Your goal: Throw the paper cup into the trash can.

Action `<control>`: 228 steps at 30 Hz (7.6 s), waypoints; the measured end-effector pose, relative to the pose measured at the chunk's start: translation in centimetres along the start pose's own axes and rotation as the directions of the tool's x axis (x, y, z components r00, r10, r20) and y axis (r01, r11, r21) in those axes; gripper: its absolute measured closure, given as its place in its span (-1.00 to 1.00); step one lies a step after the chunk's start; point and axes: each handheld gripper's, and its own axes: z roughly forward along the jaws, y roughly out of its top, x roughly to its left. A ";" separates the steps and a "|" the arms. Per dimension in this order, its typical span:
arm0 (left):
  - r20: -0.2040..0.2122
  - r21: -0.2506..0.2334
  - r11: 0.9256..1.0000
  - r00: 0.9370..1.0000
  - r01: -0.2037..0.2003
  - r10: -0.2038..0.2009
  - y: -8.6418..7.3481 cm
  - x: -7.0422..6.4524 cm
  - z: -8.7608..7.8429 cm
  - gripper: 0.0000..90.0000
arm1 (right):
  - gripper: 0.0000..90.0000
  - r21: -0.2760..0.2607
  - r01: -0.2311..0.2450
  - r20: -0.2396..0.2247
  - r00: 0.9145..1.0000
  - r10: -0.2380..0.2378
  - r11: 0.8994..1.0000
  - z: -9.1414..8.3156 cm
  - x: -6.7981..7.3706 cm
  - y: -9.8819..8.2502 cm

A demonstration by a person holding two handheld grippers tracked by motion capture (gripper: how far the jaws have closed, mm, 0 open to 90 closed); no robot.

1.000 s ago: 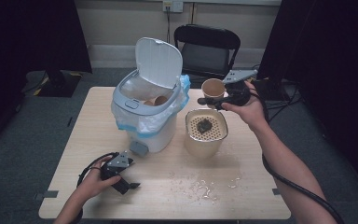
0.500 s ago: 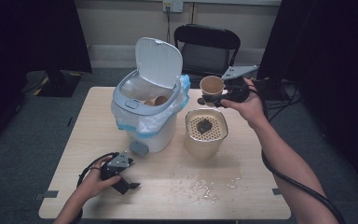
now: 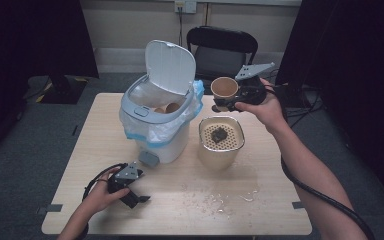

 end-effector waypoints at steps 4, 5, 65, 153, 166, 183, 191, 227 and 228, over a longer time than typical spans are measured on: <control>0.000 0.000 1.000 1.000 0.000 0.000 0.0 0.0 0.0 -1.00 | -0.35 0.001 -0.002 -0.009 1.000 0.002 1.000 0.0 0.1 0.3; 0.000 -0.001 1.000 1.000 0.001 -0.001 0.0 0.0 0.0 -1.00 | -0.35 0.001 -0.006 -0.010 1.000 0.006 1.000 0.1 0.1 0.4; 0.001 0.002 1.000 1.000 0.001 -0.001 0.0 0.0 0.0 -1.00 | -0.36 -0.014 0.035 -0.164 0.986 -0.036 0.999 5.0 4.4 9.9; 0.013 0.015 1.000 1.000 -0.011 0.011 0.0 0.1 -0.1 -1.00 | -0.44 0.027 -0.031 -0.102 0.994 0.034 0.999 5.3 1.8 8.1; 0.011 0.011 1.000 1.000 -0.012 0.012 0.0 0.1 -0.1 -1.00 | -0.41 0.003 -0.006 -0.099 0.995 0.007 1.000 4.7 3.1 9.8; 0.009 0.006 1.000 1.000 -0.011 0.011 0.0 0.1 -0.1 -1.00 | -0.46 -0.002 0.067 -0.184 0.981 -0.066 0.998 5.7 7.0 10.1; 0.009 0.003 1.000 1.000 -0.012 0.012 0.0 0.1 -0.1 -1.00 | -0.46 0.000 0.058 -0.225 0.973 -0.057 0.998 5.9 8.1 9.4; 0.008 0.003 1.000 1.000 -0.010 0.010 -0.1 0.0 -0.1 -1.00 | 0.48 0.053 0.000 -0.262 0.965 0.013 0.999 8.7 8.2 8.4; 0.007 0.007 1.000 1.000 -0.012 0.012 0.0 0.0 -0.1 -1.00 | 0.48 0.051 -0.002 -0.258 0.966 0.015 0.999 8.8 8.2 8.4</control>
